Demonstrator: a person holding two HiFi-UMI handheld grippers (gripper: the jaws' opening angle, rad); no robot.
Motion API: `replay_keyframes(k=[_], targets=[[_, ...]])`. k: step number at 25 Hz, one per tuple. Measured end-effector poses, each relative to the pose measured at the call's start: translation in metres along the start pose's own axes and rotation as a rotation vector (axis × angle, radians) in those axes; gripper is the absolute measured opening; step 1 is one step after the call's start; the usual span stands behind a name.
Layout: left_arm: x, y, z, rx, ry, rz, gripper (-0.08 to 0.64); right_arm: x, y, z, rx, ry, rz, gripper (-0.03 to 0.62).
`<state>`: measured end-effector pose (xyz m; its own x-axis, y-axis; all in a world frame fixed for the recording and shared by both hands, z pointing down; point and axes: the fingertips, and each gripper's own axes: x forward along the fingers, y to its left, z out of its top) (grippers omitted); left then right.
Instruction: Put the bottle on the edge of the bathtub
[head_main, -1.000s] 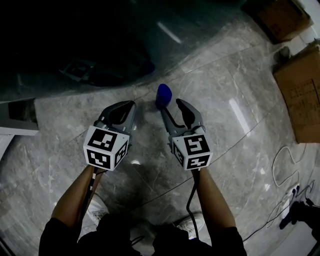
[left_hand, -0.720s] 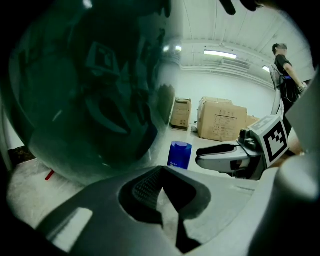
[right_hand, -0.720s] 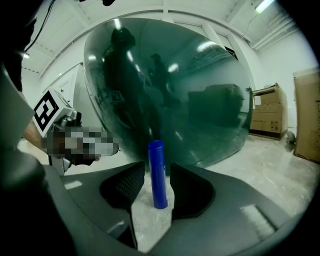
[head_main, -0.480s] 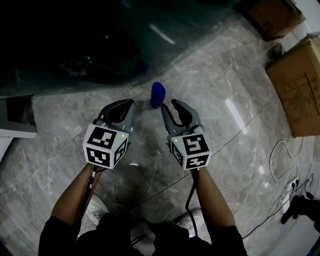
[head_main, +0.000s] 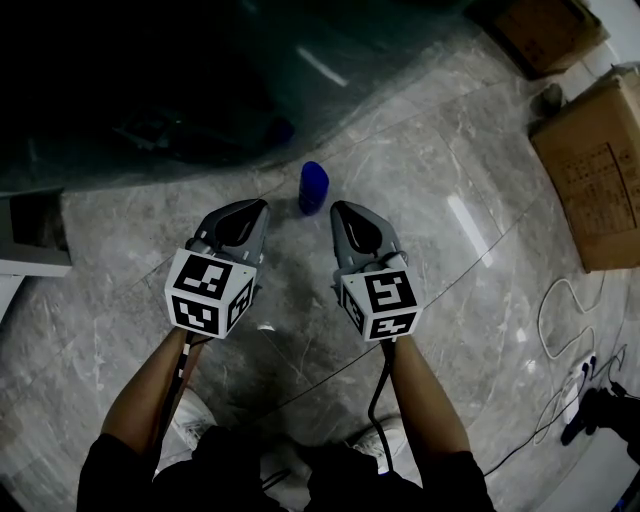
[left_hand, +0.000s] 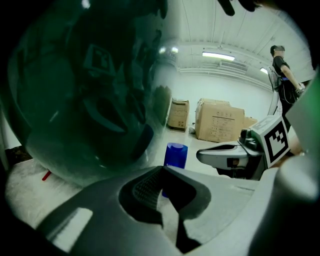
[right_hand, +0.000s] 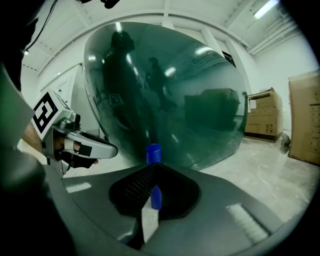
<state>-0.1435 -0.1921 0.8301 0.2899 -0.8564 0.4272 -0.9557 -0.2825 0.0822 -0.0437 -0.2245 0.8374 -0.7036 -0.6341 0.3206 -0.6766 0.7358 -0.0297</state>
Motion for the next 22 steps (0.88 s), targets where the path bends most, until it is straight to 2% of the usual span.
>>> replay_keyframes(k=[13,18,22], targets=[[0.001,0.000,0.008,0.037,-0.008,0.010,0.000,-0.003,-0.005,0.005,0.031,-0.018,-0.003,0.028],[0.002,-0.001,0.016,0.069,-0.017,0.015,0.000,-0.007,-0.006,0.014,-0.011,-0.025,0.000,0.028],[0.005,-0.002,0.019,0.081,-0.030,0.011,0.000,-0.007,-0.005,0.014,-0.009,-0.025,0.001,0.028]])
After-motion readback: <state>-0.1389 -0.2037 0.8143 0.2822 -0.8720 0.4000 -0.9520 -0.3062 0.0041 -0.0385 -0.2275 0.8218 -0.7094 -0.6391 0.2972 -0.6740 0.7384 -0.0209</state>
